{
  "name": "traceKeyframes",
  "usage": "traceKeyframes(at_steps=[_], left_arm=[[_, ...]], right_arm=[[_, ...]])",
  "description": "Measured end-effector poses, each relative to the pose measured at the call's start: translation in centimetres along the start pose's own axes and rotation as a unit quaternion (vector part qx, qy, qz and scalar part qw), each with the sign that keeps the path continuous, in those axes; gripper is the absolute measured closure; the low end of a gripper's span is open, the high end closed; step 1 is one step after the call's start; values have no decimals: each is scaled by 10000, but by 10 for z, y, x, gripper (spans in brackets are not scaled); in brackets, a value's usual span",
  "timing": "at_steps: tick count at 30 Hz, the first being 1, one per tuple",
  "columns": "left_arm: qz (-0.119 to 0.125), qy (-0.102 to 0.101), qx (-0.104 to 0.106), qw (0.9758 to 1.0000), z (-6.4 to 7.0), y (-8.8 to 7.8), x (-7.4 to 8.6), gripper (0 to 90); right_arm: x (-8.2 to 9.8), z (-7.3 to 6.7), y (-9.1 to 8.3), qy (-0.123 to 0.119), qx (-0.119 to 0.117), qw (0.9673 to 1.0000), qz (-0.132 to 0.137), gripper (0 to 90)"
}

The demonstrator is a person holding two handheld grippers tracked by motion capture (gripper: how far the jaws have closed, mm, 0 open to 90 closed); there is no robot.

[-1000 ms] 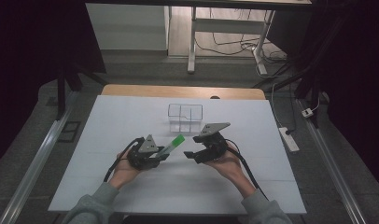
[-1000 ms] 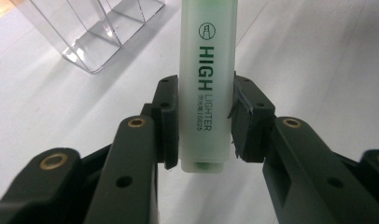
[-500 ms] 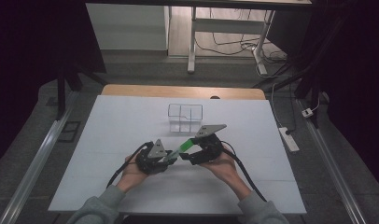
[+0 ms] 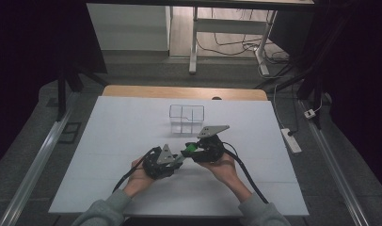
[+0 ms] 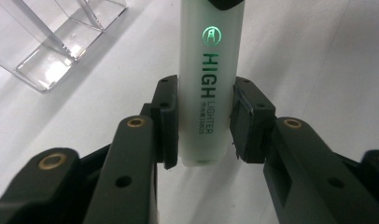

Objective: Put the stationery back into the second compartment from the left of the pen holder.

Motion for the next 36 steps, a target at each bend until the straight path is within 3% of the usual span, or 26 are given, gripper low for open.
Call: traceKeyframes(at_steps=[3,11,22,28,36], left_arm=[[-4,-4,-37,10000,0,1,-1,641],[186,-247,-44,9995,-5,-2,-1,605],[170,-494,-170,9985,-21,-19,5,400],[187,-651,-163,9976,-28,-36,13,356],[132,-987,-263,9947,-38,-60,36,332]], right_arm=[[0,-3,1,98,-235,9997,51,679],[-4,-9,-1,-127,-307,9994,56,727],[-12,2,-18,-210,14,9995,245,733],[-16,9,-28,-202,174,9990,361,733],[-22,14,-38,-207,328,9980,502,733]])
Point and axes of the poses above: each handheld gripper's, and its own axes: y roughly forward along the jaws, x roughly out of its underside, z roughly to its right, the point moved 5 cm from there along y, roughly forward along the jaws, and after that the axes turned 6 degrees about z, right-handed, at the moved point
